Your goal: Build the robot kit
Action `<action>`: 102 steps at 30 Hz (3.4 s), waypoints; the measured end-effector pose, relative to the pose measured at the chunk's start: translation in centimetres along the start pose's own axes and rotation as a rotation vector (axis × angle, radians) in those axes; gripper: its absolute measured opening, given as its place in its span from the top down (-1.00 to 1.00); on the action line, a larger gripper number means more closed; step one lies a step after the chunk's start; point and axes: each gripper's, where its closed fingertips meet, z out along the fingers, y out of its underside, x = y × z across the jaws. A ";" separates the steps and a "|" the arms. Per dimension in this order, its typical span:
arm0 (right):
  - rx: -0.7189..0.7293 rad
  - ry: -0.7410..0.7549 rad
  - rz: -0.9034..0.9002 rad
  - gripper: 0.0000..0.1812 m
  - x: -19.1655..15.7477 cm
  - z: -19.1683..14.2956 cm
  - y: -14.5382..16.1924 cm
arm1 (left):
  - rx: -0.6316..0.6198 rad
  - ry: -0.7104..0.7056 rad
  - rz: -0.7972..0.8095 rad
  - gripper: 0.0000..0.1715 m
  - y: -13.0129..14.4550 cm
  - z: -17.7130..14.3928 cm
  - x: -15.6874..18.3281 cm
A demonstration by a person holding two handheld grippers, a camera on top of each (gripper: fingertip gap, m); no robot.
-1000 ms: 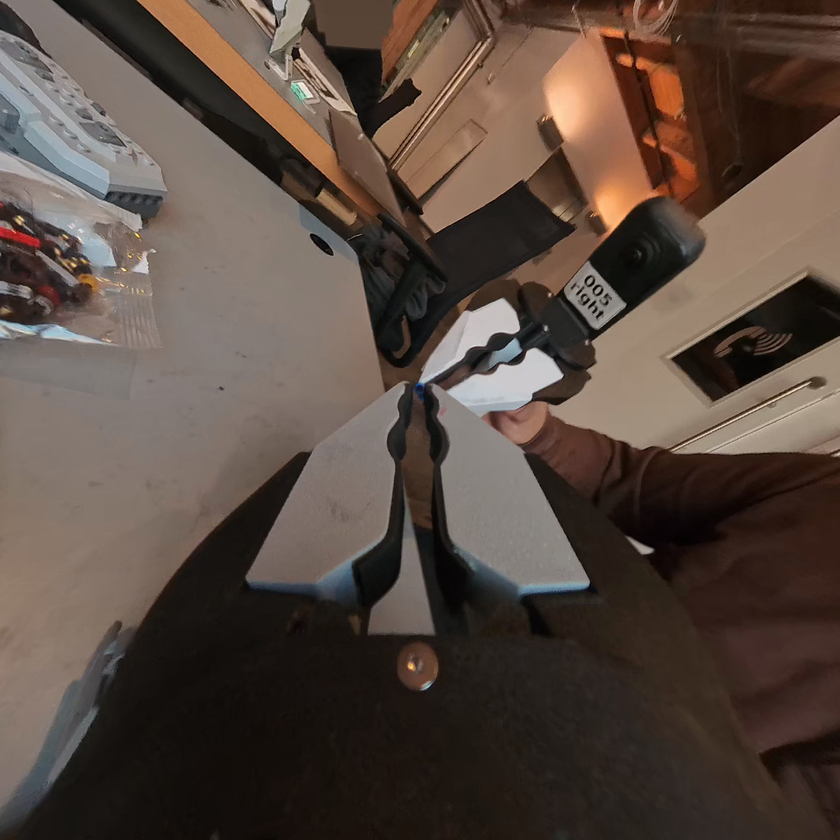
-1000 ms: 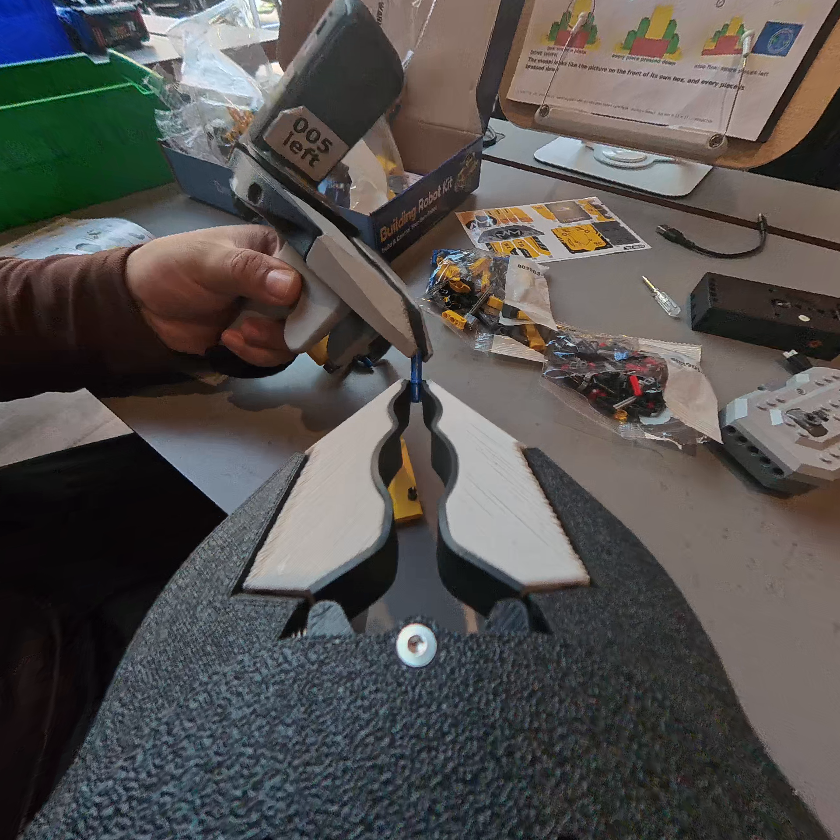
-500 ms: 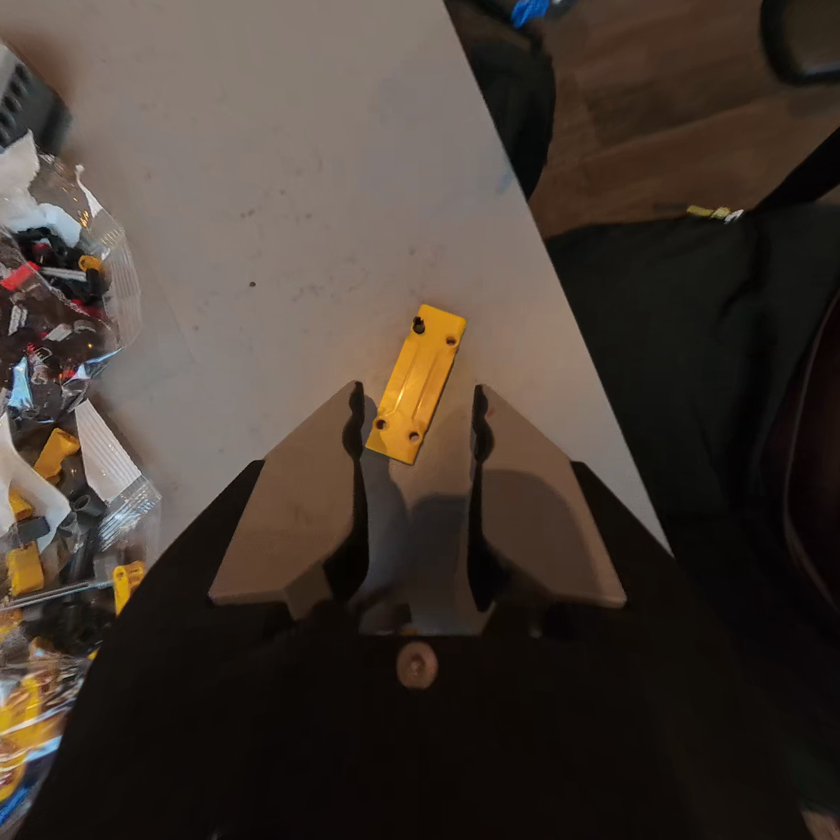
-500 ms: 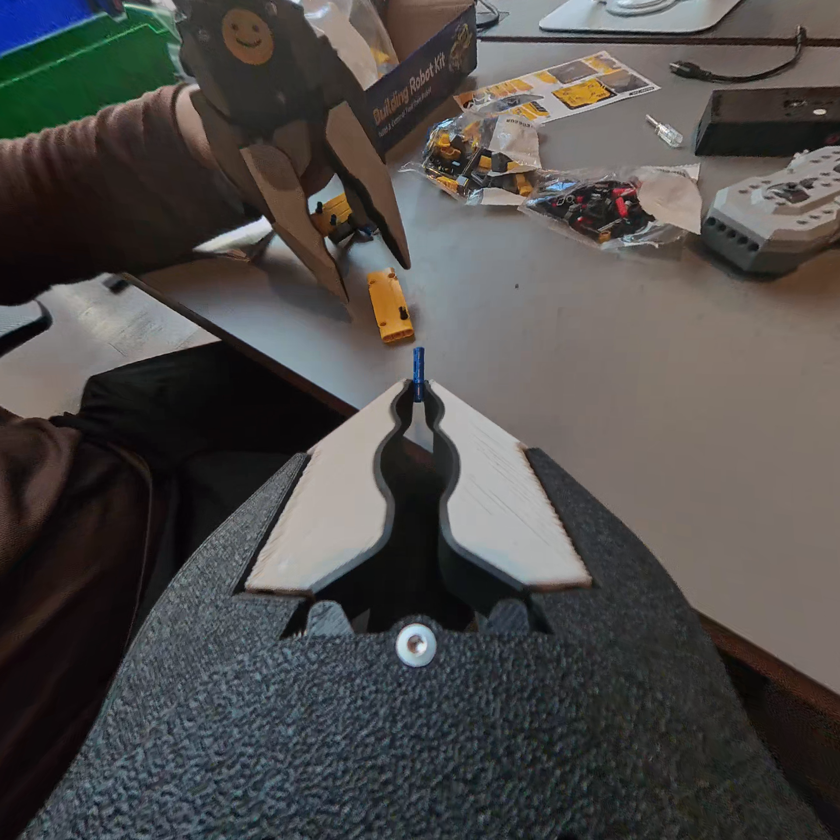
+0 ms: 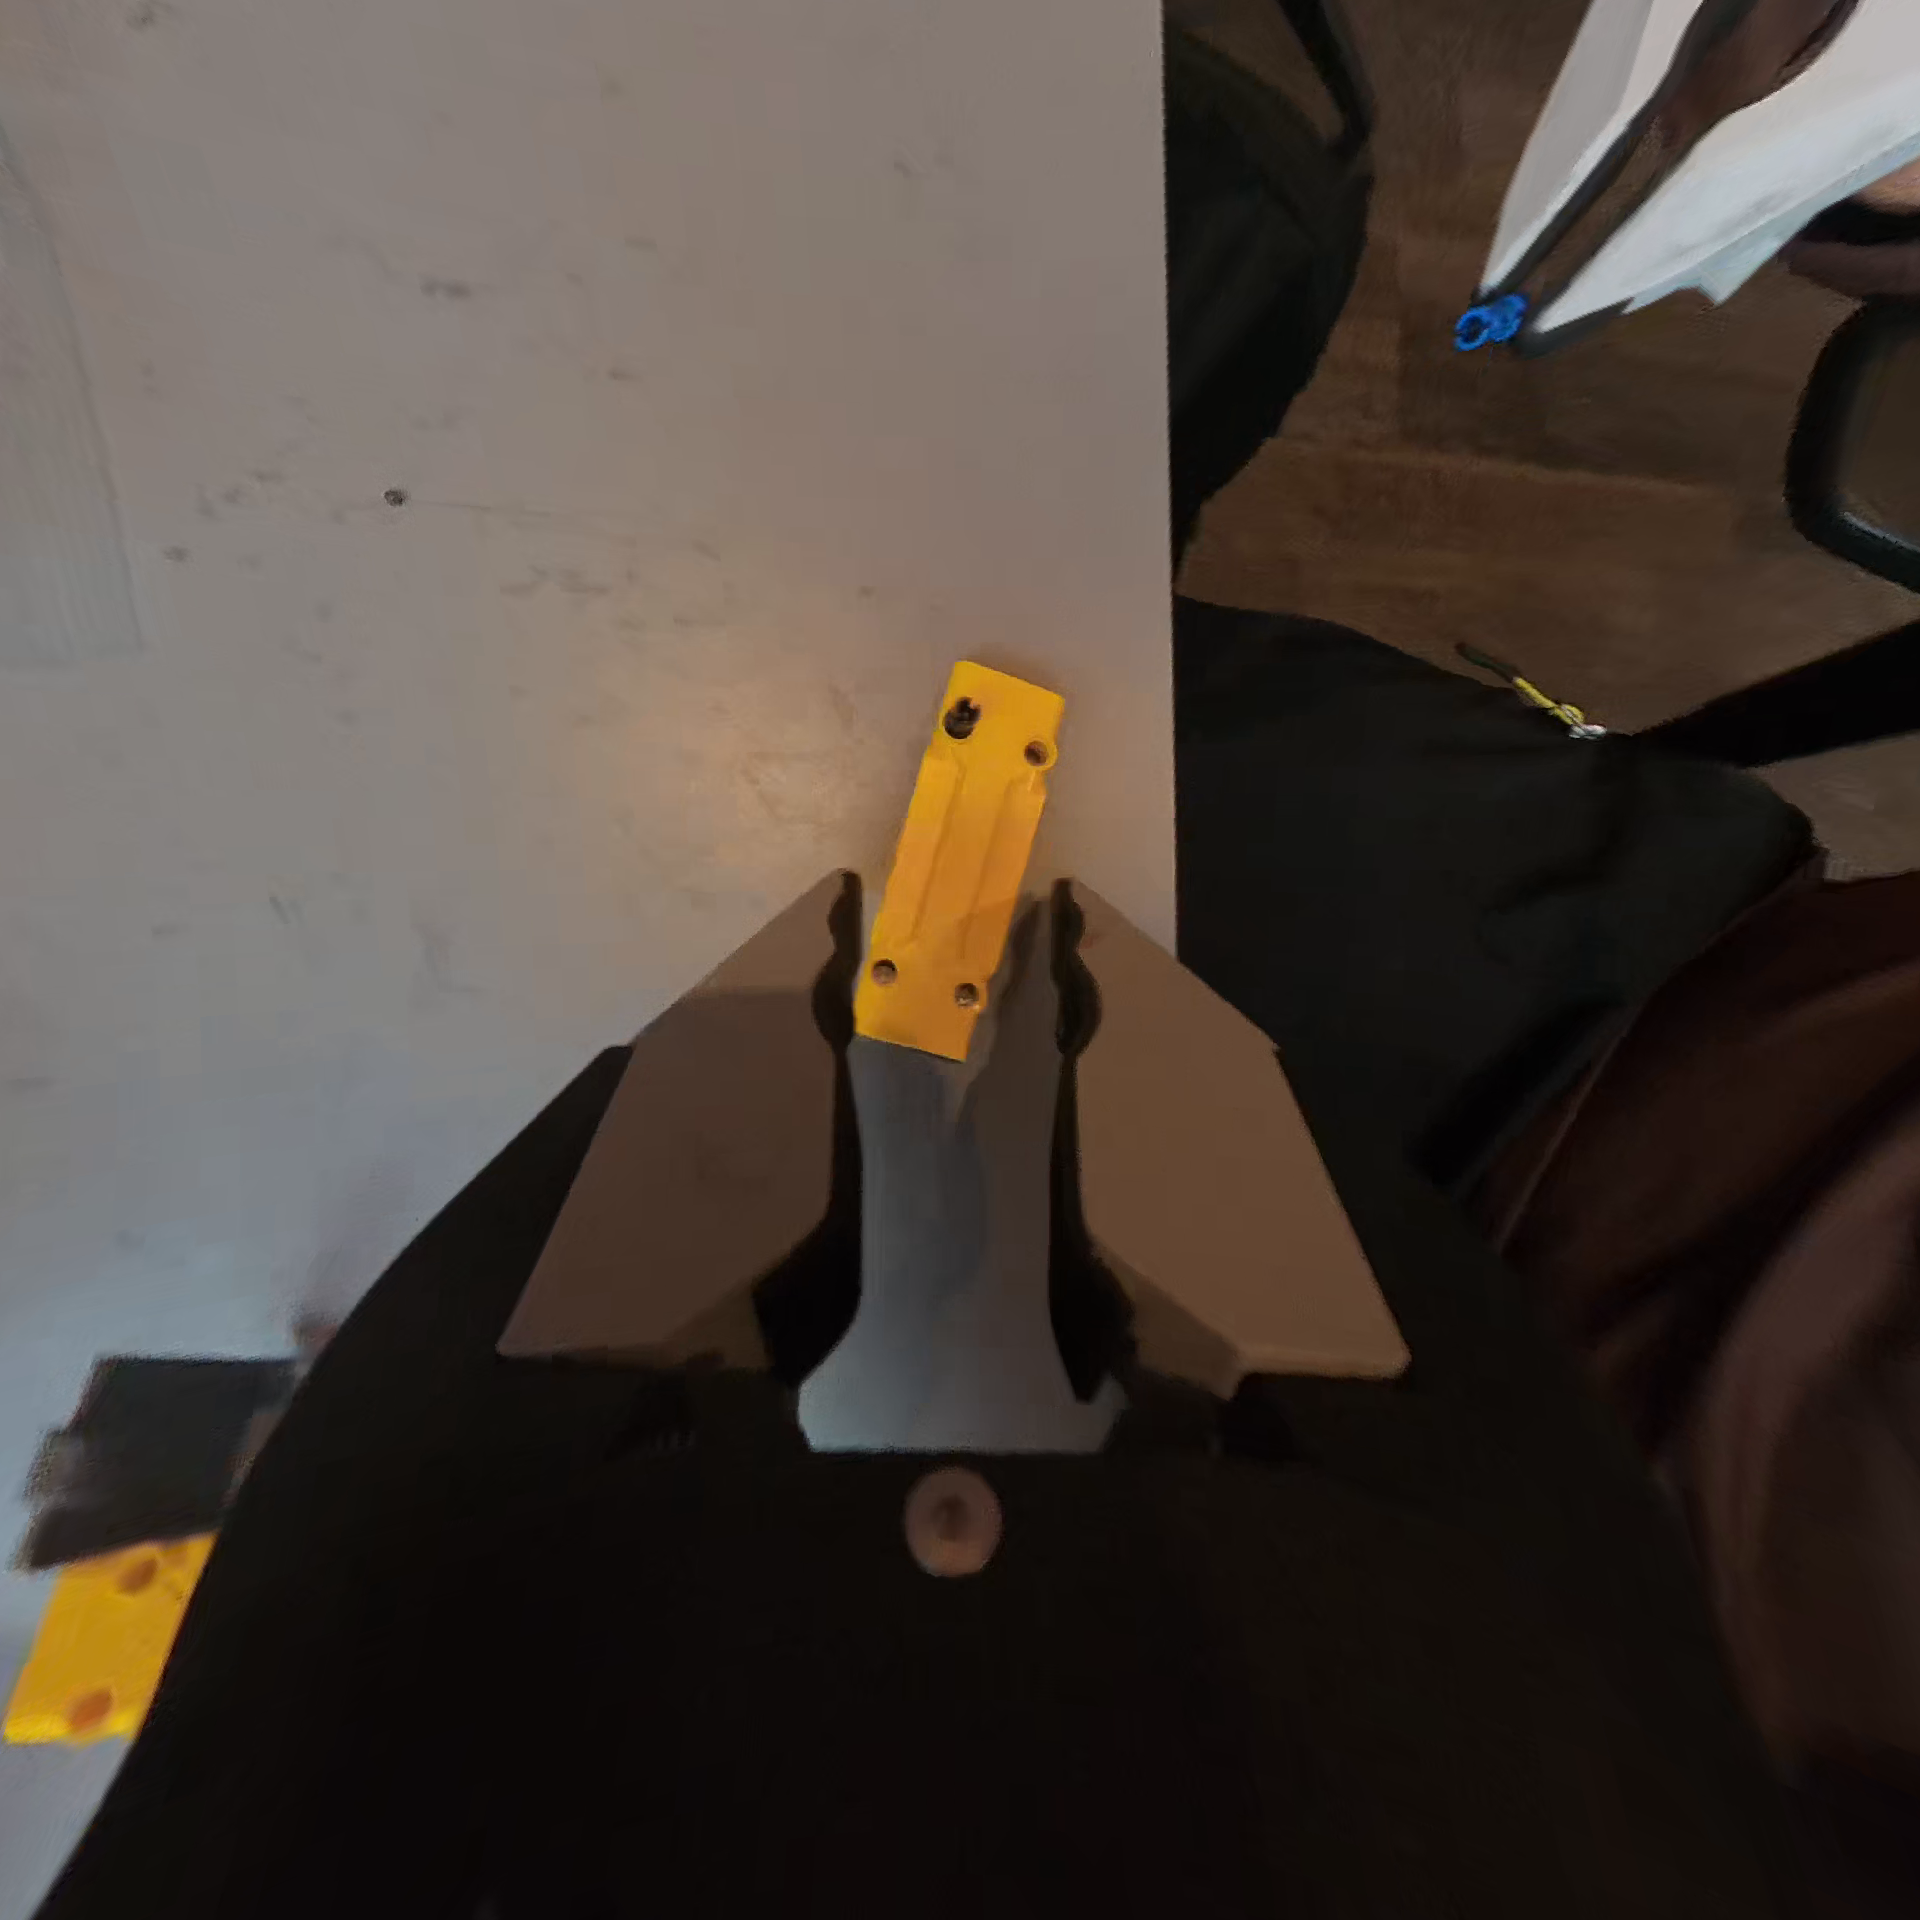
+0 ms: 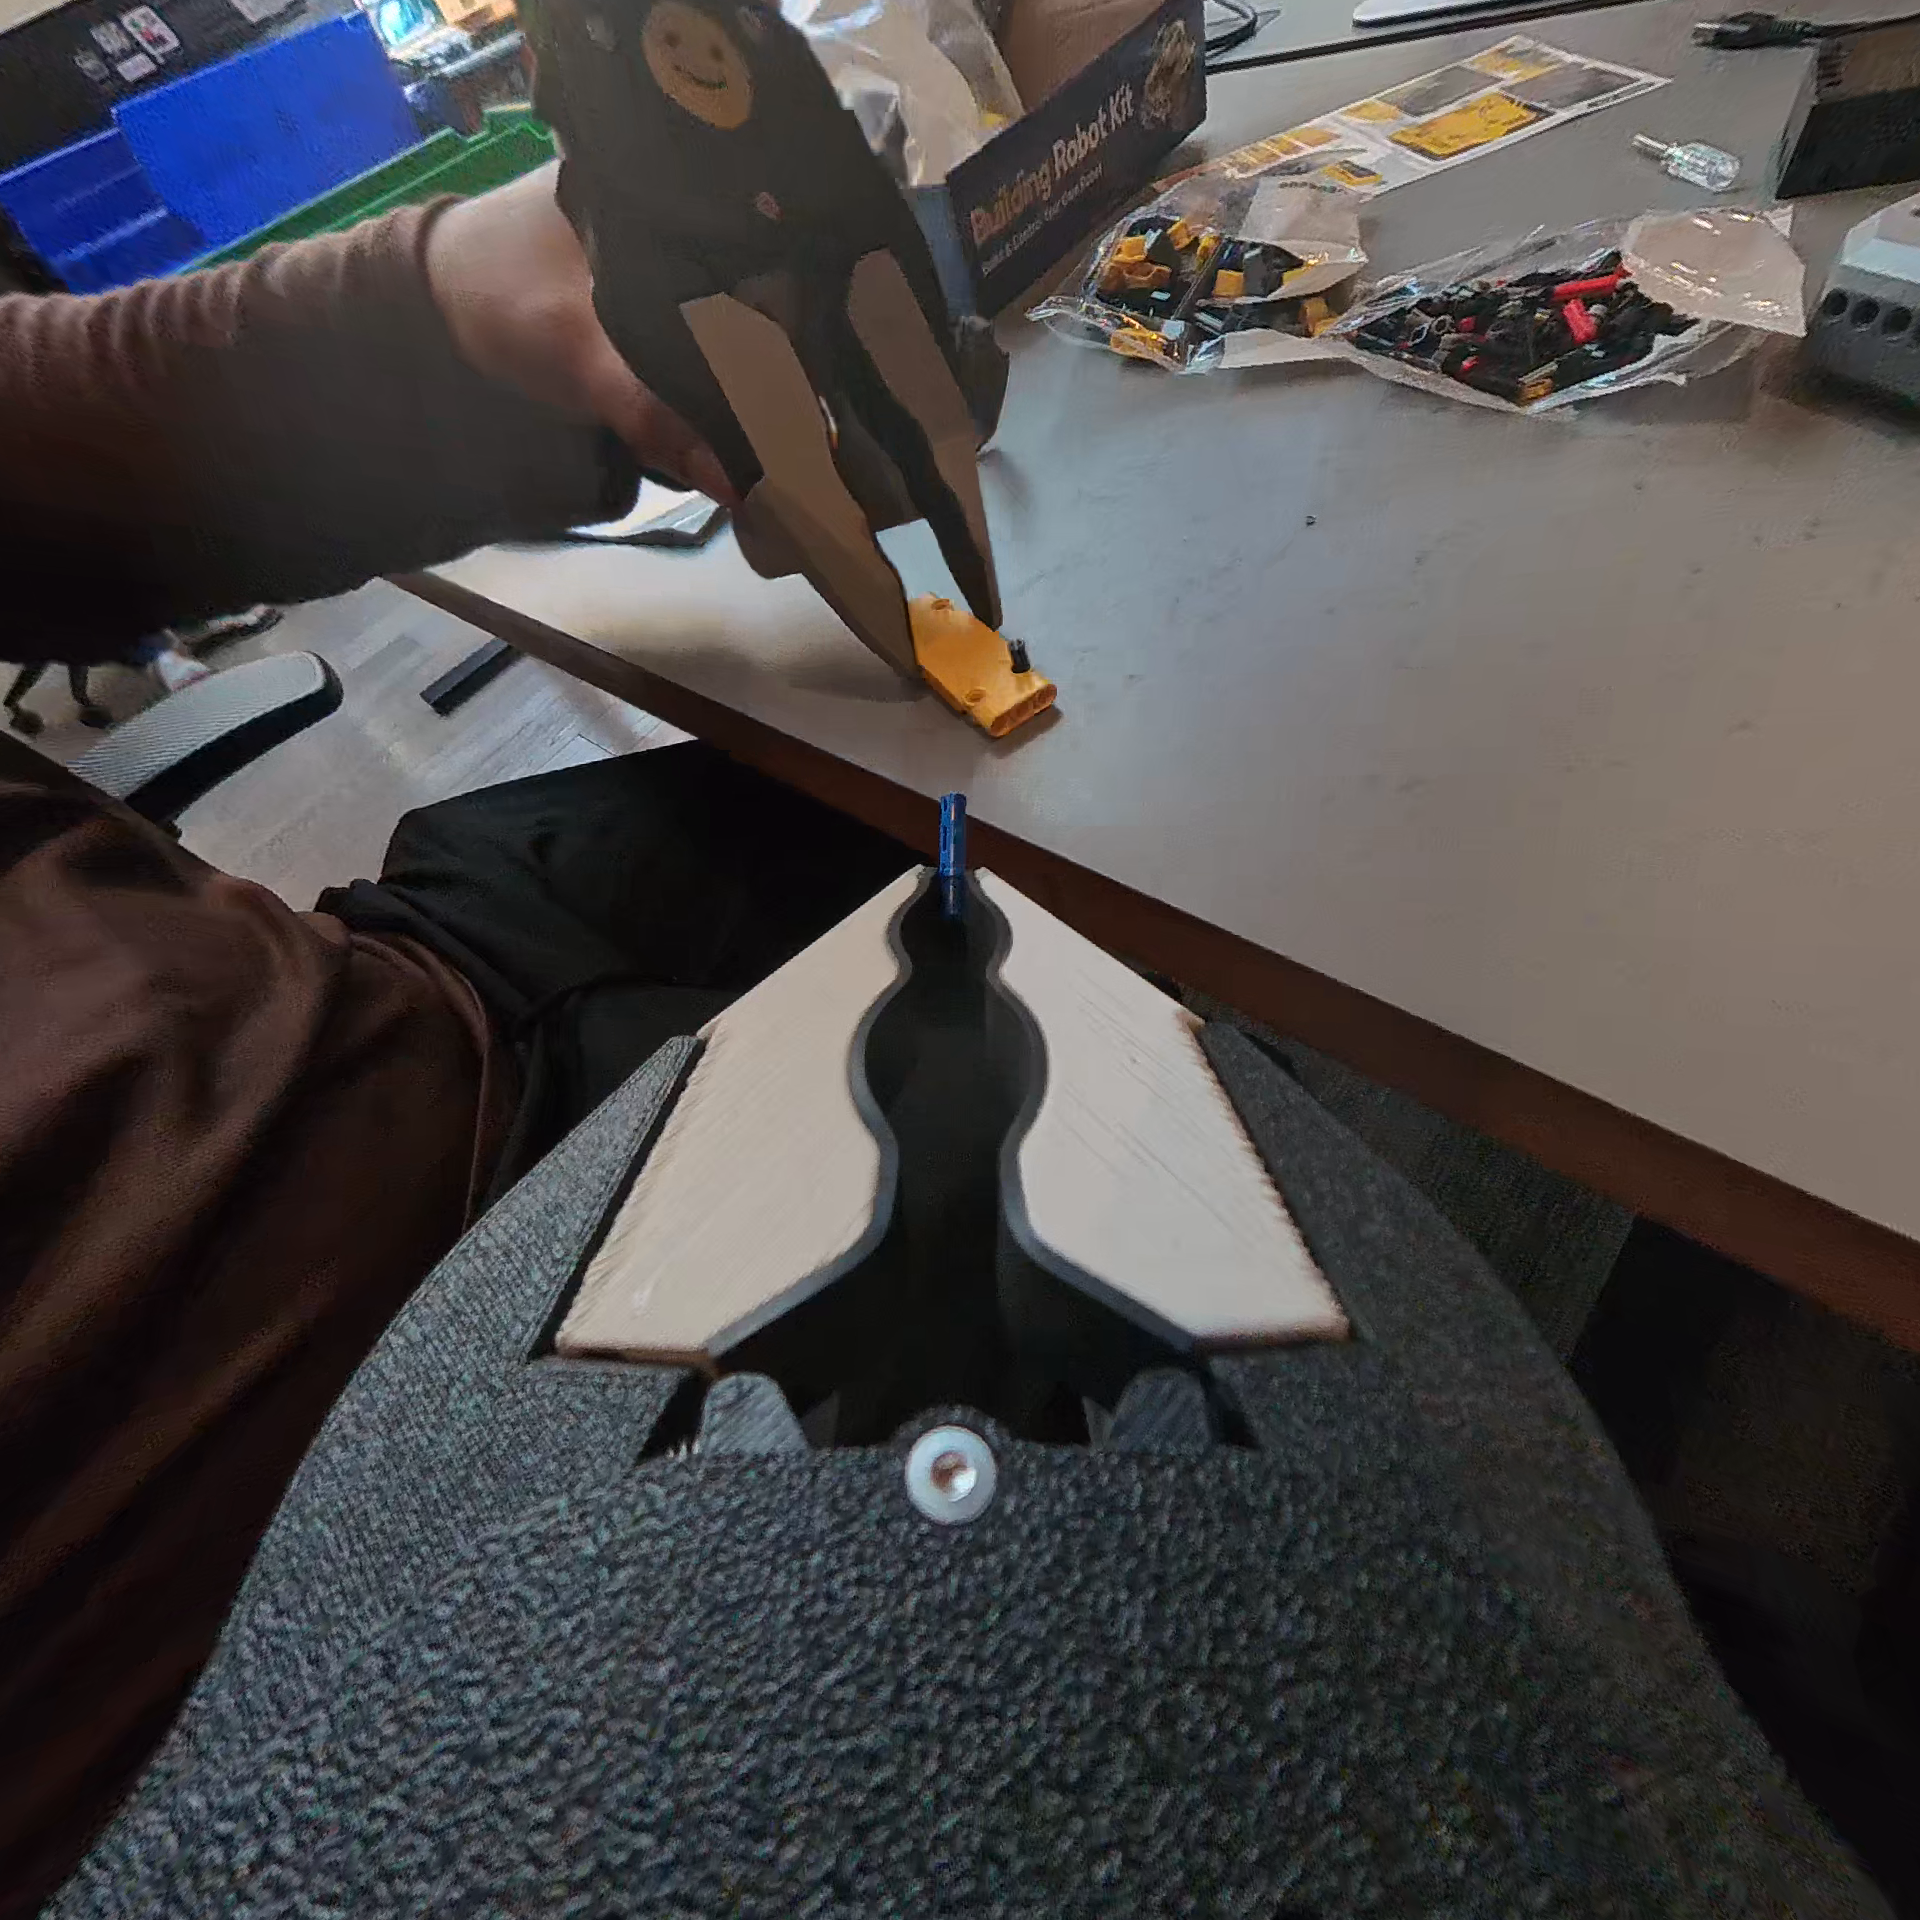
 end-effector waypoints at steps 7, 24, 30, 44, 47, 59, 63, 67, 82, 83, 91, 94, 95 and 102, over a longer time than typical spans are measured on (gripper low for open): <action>0.038 -0.029 -0.016 0.95 -0.5 0.1 -0.3 | 0.036 -0.305 0.114 0.25 0.7 0.9 1.6; 0.137 -0.065 -0.008 0.94 -1.0 -1.1 -1.5 | -0.111 -0.778 0.447 0.36 0.8 2.8 1.3; 0.118 -0.063 -0.012 0.94 -0.9 -0.6 -0.9 | -0.088 -0.833 0.442 0.44 0.9 2.7 1.7; 0.114 -0.075 -0.006 0.94 -1.1 -0.4 -0.7 | -0.057 -0.914 0.533 0.47 0.1 2.6 2.3; 0.102 -0.079 -0.002 0.94 -1.1 -0.2 -0.4 | 0.014 -0.914 0.552 0.81 -0.3 2.1 3.5; -0.090 -0.089 0.035 0.95 -0.6 3.7 -1.2 | 0.299 -0.385 -0.082 0.94 -1.2 2.1 3.7; -0.180 -0.047 0.003 0.95 0.4 6.0 -1.9 | 0.330 -0.361 -0.192 0.95 -1.3 1.6 1.8; -0.237 -0.045 -0.003 0.95 0.6 7.6 -1.5 | 0.338 -0.341 -0.196 0.92 -1.2 1.4 1.6; -0.242 0.003 0.044 0.95 2.4 7.4 -1.1 | 0.268 -0.343 -0.088 0.90 -3.0 2.2 0.4; -0.244 -0.002 0.049 0.95 2.4 7.4 -1.1 | 0.264 -0.354 -0.080 0.93 -3.1 2.2 0.2; -0.209 -0.022 0.128 0.96 2.6 7.7 -1.3 | 0.267 -0.364 -0.096 0.94 -3.2 2.2 -0.2; -0.197 -0.033 0.205 0.96 2.8 7.7 -1.3 | 0.260 -0.408 -0.091 0.94 -3.3 2.3 -0.5; -0.191 -0.037 0.230 0.95 2.9 7.8 -1.3 | 0.258 -0.423 -0.087 0.94 -3.3 2.2 -0.6; -0.106 -0.091 0.427 0.96 2.8 8.1 -1.7 | 0.262 -0.448 -0.115 0.94 -3.3 2.1 -1.0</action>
